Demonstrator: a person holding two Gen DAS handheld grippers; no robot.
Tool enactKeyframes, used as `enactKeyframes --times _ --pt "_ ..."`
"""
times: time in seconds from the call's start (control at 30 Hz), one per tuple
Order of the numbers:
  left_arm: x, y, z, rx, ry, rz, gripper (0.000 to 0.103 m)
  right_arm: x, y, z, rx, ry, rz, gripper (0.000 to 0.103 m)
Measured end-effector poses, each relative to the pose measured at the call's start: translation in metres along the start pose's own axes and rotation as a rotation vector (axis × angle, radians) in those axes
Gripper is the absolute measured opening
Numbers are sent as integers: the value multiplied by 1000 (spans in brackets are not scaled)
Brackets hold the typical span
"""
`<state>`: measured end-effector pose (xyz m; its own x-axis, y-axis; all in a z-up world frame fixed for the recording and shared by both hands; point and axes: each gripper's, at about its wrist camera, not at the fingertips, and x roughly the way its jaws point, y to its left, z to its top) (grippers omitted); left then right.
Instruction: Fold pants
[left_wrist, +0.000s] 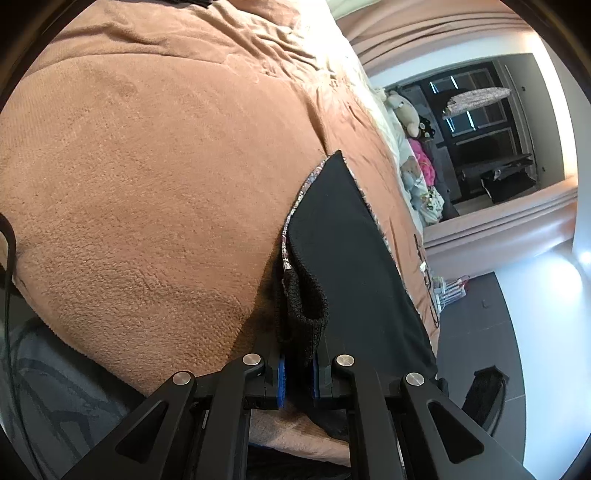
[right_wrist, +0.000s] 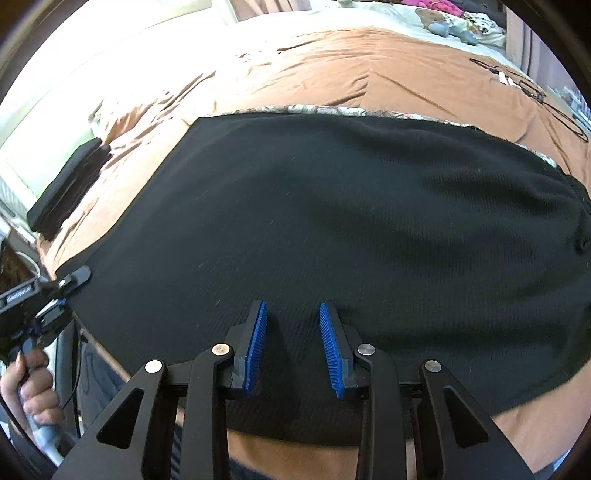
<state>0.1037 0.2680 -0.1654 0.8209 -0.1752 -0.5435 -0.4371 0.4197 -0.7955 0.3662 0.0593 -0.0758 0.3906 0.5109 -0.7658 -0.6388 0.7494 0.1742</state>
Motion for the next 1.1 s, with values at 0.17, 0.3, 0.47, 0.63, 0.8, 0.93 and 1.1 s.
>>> enactKeyframes --times 0.17,0.3,0.47,0.63,0.8,0.93,1.1 --pt "2 -2 1 -9 8 31 9 15 -10 22 40 8 -8 27" --pt "4 -1 3 -28 10 43 9 29 -17 41 47 21 -23 27" --pt "6 3 4 -60 16 57 9 45 -15 65 58 34 -20 24" --pt "9 8 7 -120 27 56 9 62 -13 88 65 45 -32 24" --pt "10 8 10 -147 23 68 9 79 -23 113 104 62 -46 24" --pt "10 9 8 -177 14 69 9 83 -28 129 99 56 -68 24" --pt "11 7 8 -183 10 76 12 95 -38 145 104 48 -96 24"
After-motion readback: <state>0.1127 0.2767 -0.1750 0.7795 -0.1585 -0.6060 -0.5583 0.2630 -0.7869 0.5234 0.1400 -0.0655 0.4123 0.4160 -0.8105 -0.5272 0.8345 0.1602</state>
